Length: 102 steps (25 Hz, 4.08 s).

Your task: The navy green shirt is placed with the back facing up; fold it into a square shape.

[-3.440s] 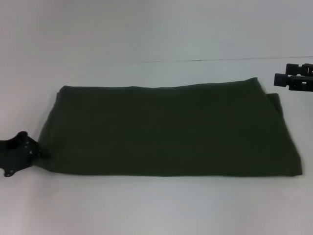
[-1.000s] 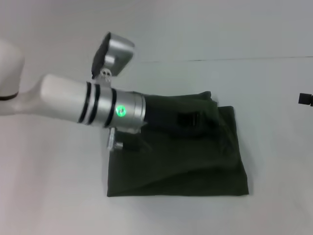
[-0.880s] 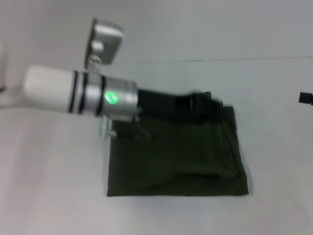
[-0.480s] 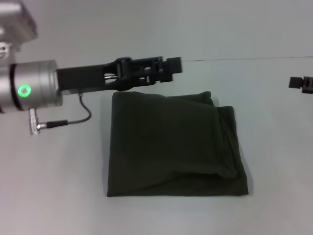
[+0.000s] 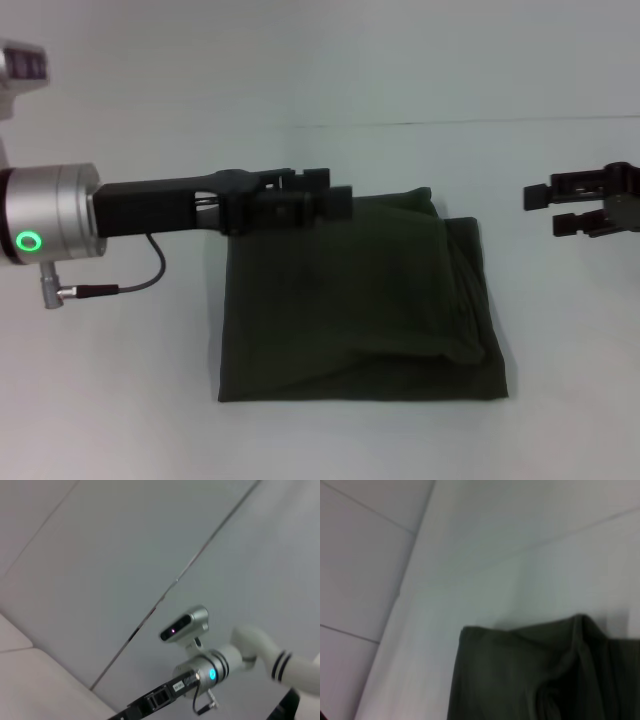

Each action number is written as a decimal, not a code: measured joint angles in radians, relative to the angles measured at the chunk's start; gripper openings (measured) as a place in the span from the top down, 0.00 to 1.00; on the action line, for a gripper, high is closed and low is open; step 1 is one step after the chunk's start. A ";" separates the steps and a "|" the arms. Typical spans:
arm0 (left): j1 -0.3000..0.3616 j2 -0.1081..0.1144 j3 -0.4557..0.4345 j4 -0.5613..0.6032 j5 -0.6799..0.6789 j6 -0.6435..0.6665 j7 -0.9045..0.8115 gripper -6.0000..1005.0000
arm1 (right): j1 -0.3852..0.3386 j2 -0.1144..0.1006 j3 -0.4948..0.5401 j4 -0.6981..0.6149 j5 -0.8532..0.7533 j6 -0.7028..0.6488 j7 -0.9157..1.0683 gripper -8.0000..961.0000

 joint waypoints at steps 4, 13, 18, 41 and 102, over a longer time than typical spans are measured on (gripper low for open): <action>0.020 0.006 0.001 0.026 0.012 -0.004 0.127 0.05 | 0.063 0.006 -0.033 0.015 -0.069 0.008 0.071 0.02; 0.064 0.003 -0.046 0.127 0.005 0.004 0.345 0.05 | 0.148 0.036 -0.099 0.073 -0.107 0.124 0.161 0.02; 0.084 -0.003 -0.103 0.121 0.001 -0.001 0.445 0.05 | 0.180 0.066 -0.123 0.119 -0.113 0.220 0.160 0.02; 0.115 -0.030 -0.129 0.118 -0.052 0.005 0.480 0.05 | 0.191 0.211 -0.174 0.119 -0.104 0.428 0.076 0.10; 0.089 0.012 -0.127 0.178 -0.040 -0.018 0.069 0.05 | -0.152 0.304 -0.044 -0.203 0.236 0.609 -1.089 0.09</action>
